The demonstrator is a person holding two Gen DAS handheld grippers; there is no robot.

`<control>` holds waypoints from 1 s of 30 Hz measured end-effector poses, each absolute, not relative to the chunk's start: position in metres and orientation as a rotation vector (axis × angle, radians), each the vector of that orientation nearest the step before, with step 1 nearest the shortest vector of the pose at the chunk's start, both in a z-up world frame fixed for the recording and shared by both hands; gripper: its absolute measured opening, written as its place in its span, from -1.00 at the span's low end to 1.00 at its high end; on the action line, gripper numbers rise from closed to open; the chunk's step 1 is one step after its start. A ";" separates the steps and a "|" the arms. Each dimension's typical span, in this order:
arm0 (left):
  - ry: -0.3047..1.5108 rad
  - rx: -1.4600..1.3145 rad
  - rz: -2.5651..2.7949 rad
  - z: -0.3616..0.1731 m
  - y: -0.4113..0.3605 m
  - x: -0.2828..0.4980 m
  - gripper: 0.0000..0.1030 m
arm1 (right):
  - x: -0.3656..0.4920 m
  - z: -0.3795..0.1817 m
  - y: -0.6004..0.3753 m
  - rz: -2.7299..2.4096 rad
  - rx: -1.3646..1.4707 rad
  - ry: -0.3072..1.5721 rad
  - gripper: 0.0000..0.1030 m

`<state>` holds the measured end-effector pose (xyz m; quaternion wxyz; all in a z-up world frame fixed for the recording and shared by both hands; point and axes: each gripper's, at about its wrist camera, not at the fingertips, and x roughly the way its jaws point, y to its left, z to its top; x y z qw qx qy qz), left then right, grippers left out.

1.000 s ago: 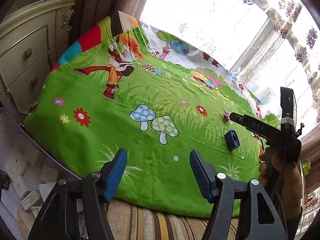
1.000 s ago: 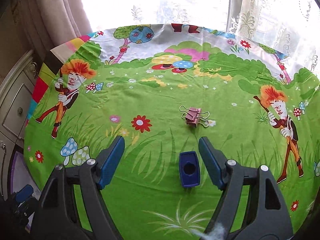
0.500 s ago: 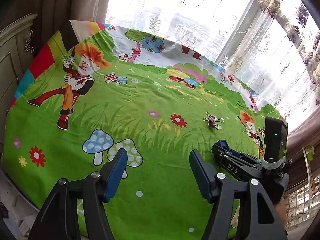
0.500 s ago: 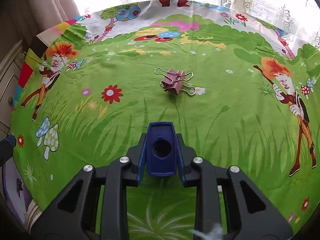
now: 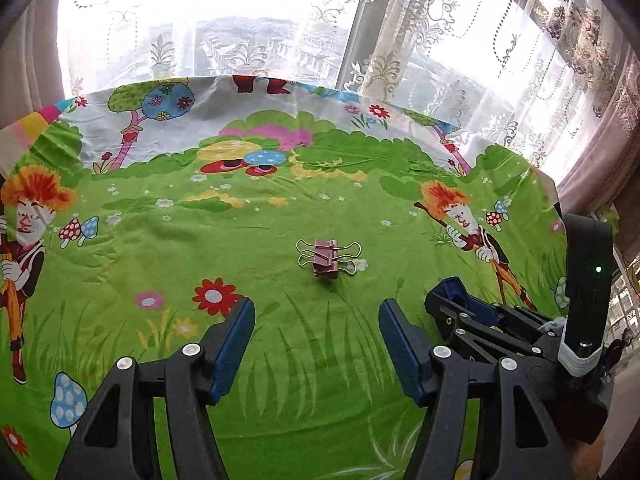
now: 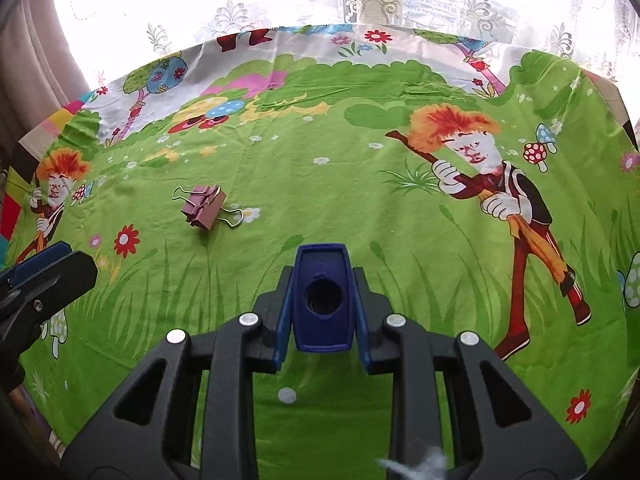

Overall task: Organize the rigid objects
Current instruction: 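Grasp the blue cap with the right tool while the left tool grasps the pink binder clip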

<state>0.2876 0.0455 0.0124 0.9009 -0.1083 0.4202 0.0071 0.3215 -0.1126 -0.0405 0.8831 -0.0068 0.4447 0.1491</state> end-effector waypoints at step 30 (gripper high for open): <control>0.941 -0.031 0.023 -0.034 0.020 0.363 0.01 | 0.329 -0.045 -0.131 0.302 0.054 0.927 -0.40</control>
